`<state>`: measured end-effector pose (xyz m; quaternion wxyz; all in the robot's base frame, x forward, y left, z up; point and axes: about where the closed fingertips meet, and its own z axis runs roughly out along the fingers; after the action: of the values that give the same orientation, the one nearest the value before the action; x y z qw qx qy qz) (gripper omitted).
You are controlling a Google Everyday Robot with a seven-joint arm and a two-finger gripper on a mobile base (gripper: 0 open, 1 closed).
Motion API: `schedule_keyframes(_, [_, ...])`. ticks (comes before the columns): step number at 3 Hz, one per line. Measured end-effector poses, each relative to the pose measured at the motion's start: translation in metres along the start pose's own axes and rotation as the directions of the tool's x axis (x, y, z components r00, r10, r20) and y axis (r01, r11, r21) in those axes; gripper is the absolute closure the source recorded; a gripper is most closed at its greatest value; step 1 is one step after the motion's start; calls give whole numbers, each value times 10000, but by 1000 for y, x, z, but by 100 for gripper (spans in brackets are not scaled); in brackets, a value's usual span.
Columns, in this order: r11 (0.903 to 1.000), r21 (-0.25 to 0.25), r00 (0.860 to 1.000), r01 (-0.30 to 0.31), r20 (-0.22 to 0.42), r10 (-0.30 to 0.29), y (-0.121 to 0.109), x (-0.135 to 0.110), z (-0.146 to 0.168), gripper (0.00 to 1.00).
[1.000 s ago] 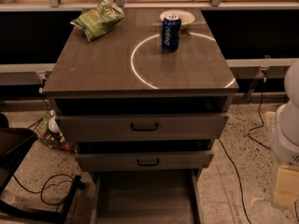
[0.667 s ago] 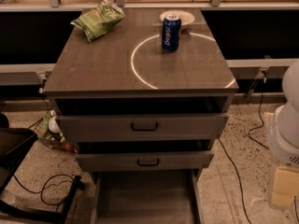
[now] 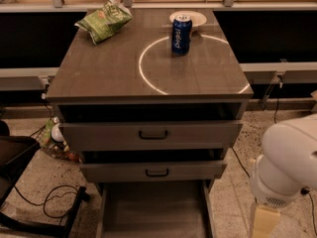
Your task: Close bottom drawer
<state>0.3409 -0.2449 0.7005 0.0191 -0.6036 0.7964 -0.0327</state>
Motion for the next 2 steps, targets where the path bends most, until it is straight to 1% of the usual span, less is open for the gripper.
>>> schedule_keyframes(1, [9945, -989, 9992, 345, 224, -325, 20, -10, 78, 18])
schedule_keyframes(2, [9850, -1591, 9975, 673, 330, -628, 37, -19, 129, 40])
